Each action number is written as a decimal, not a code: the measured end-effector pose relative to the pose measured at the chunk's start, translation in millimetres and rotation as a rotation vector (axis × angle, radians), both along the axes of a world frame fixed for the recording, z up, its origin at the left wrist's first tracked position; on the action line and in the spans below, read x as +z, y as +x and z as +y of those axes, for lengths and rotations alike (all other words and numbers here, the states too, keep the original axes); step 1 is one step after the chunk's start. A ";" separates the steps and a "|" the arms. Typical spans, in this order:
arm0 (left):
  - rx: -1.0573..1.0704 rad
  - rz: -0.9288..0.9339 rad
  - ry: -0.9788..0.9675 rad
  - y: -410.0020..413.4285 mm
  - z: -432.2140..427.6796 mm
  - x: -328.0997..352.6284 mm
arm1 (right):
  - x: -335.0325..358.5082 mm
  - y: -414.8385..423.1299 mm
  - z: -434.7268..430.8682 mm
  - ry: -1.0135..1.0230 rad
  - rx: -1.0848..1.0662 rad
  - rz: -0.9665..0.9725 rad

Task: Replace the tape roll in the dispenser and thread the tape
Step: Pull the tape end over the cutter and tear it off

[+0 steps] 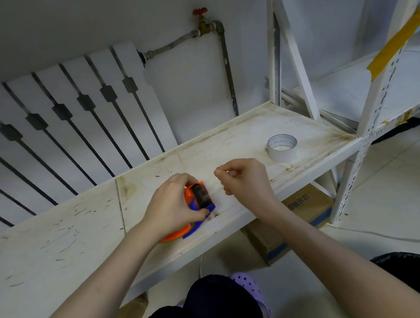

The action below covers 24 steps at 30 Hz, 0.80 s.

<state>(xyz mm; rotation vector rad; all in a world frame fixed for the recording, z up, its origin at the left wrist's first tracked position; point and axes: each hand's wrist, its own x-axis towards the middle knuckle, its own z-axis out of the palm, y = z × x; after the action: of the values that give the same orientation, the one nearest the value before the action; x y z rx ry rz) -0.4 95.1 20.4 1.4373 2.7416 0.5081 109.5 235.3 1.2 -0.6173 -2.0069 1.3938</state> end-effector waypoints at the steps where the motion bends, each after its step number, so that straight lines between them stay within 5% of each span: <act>1: 0.012 -0.012 0.034 1.2 -2.0 2.0 | 6.0 -0.6 -2.3 0.013 0.013 0.014; 12: 0.111 -0.207 0.338 9.6 -21.1 -0.1 | 28.0 -11.4 -11.6 0.207 0.048 -0.051; 24: 0.136 -0.287 0.445 11.1 -28.8 -9.5 | 6.7 -25.6 -16.7 -0.014 0.128 -0.138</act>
<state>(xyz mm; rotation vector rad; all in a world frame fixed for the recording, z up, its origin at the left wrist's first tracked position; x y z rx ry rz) 10.6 66.3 10.9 1.1212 2.6030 1.2860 83.9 218.6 7.8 -0.6160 -2.1809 1.4760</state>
